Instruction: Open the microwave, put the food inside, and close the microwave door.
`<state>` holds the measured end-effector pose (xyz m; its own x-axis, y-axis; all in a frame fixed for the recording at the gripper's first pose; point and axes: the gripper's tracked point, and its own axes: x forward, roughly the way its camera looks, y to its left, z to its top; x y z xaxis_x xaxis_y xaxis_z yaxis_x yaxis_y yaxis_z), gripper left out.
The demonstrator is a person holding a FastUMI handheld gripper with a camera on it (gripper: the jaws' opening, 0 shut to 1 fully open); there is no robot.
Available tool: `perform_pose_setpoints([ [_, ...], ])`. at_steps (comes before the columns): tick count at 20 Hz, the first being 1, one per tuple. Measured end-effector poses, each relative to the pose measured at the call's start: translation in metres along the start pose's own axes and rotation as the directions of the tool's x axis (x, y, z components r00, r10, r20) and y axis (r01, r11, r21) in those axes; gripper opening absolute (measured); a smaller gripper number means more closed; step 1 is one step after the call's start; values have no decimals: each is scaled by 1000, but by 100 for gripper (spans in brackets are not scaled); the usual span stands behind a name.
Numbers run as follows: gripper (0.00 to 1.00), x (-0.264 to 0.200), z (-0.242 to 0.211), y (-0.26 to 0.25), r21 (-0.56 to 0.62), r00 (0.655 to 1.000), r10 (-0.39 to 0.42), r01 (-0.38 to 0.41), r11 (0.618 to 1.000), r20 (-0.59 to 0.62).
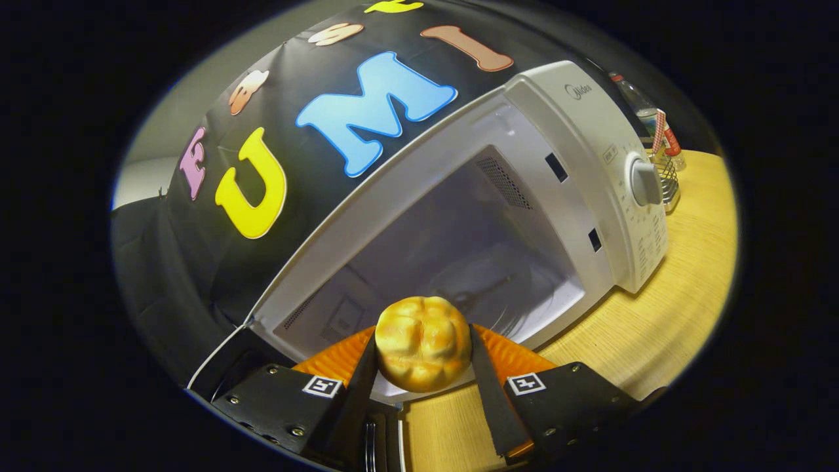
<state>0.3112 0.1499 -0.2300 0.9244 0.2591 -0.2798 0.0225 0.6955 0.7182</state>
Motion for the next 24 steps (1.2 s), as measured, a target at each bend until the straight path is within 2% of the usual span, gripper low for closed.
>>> perform_pose_setpoints([
  [5, 77, 27, -7, -18, 49, 998, -63, 63, 997, 7],
  [9, 77, 41, -10, -31, 39, 995, -104, 104, 994, 10],
  [15, 87, 41, -9, -29, 15, 993, -117, 116, 993, 19],
  [21, 87, 33, 1, -21, -31, 995, -84, 86, 996, 51],
  [24, 87, 34, -1, -23, -40, 994, -98, 100, 994, 55],
])
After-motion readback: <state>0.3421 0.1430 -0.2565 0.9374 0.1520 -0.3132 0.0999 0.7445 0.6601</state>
